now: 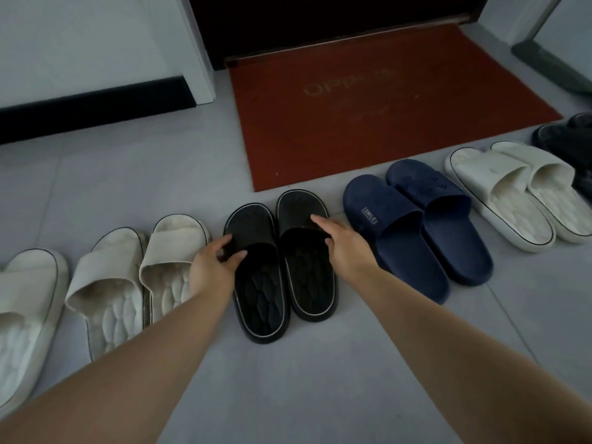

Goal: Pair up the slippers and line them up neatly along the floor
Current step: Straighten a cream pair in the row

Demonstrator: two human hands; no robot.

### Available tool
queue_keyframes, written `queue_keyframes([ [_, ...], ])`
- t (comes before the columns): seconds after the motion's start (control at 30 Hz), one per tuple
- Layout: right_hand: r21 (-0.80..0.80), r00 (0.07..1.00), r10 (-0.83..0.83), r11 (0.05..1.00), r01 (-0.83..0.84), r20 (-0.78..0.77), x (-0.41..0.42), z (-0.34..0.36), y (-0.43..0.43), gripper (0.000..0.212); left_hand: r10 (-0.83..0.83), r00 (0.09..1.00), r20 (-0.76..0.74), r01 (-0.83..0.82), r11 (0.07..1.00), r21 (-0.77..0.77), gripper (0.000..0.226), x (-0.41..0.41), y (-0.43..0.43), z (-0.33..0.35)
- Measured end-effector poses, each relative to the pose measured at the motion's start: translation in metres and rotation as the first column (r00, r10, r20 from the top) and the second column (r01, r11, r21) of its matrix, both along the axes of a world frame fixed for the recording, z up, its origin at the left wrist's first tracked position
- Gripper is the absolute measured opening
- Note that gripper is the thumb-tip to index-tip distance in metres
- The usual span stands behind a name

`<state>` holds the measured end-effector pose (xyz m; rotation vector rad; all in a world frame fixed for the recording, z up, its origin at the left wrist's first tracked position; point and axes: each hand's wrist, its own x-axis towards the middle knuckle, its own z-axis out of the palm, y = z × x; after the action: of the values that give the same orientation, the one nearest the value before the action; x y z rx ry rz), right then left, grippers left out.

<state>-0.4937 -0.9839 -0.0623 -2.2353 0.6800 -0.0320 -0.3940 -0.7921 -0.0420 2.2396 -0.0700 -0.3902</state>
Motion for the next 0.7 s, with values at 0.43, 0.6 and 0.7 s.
queue_keyframes([
  [0.43,0.063,0.99,0.042,0.997,-0.034,-0.136,0.001,0.011,0.004,0.069,-0.121,0.993,-0.01,0.121,0.993,-0.012,0.045,0.008,0.005,0.0],
  [0.6,0.044,0.966,0.091,0.996,-0.083,-0.241,-0.001,0.022,0.007,0.081,-0.104,0.994,-0.021,0.104,0.995,-0.009,0.044,0.007,0.003,0.005],
  [0.7,0.042,0.965,0.09,0.996,-0.082,-0.247,-0.004,0.024,0.01,0.084,-0.065,0.996,-0.053,0.062,0.996,-0.059,0.044,0.009,0.003,0.003],
])
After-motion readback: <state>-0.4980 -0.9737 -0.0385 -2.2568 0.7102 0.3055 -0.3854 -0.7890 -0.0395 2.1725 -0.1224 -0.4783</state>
